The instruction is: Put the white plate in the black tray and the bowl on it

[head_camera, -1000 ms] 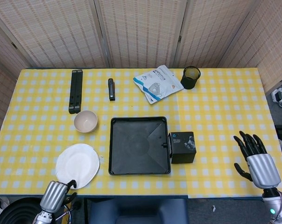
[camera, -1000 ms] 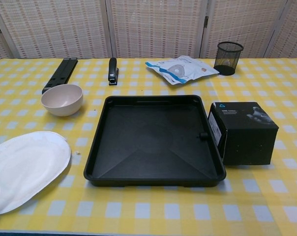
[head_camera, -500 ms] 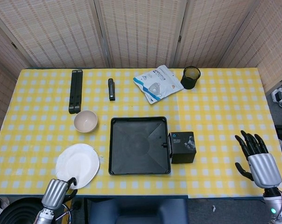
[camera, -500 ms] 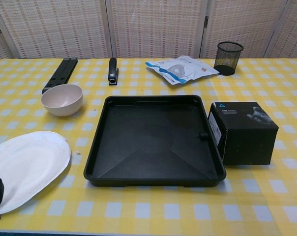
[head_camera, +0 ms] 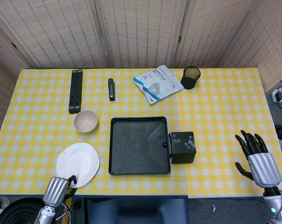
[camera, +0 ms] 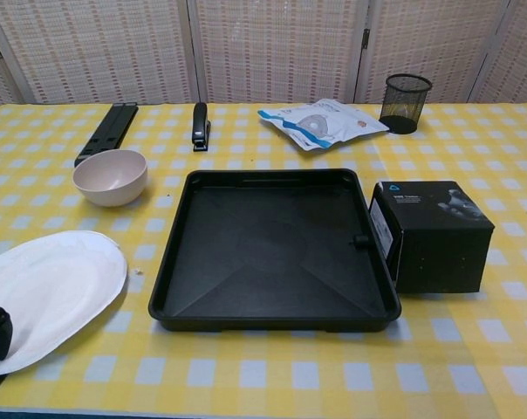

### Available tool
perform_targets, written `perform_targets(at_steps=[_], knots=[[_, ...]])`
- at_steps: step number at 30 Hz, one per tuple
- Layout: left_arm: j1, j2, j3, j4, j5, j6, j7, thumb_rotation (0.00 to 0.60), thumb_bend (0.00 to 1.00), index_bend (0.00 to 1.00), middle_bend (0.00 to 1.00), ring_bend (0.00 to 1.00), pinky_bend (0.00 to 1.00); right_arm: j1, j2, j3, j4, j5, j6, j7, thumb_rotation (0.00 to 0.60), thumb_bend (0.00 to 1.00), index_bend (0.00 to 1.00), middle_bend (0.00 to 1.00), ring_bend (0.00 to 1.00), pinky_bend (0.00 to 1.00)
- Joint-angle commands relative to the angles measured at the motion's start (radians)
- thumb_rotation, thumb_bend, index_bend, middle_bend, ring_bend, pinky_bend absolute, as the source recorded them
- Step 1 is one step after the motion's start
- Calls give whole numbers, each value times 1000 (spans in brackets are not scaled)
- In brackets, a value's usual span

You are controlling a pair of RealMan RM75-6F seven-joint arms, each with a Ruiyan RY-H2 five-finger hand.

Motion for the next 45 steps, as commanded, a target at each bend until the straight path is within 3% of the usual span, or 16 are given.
perform_targets(at_steps=[1,11,22,34,45], knots=[[-1,-4,0,7,0,6,-4,600,410,637,1000,1000,1000,0,0,0,0,1,-1,0,600,330,0,0,0,0],[3,-64,-41,102,-4,119,-76,600,466,651,1000,1000,1000,4,2,-4,-3,1,-12,-8,600,330,0,0,0,0],[-6,-64,-76,130,-5,224,-132,600,493,653,1000,1000,1000,4,3,-8,-7,-4,-12,-12,600,330,0,0,0,0],[-15,15,-104,1,16,333,-77,600,498,656,1000,1000,1000,-2,8,-14,-10,-21,5,0,600,330,0,0,0,0],[-70,79,-85,-235,101,310,54,600,498,659,1000,1000,1000,-12,23,-33,-13,-67,34,35,600,330,0,0,0,0]])
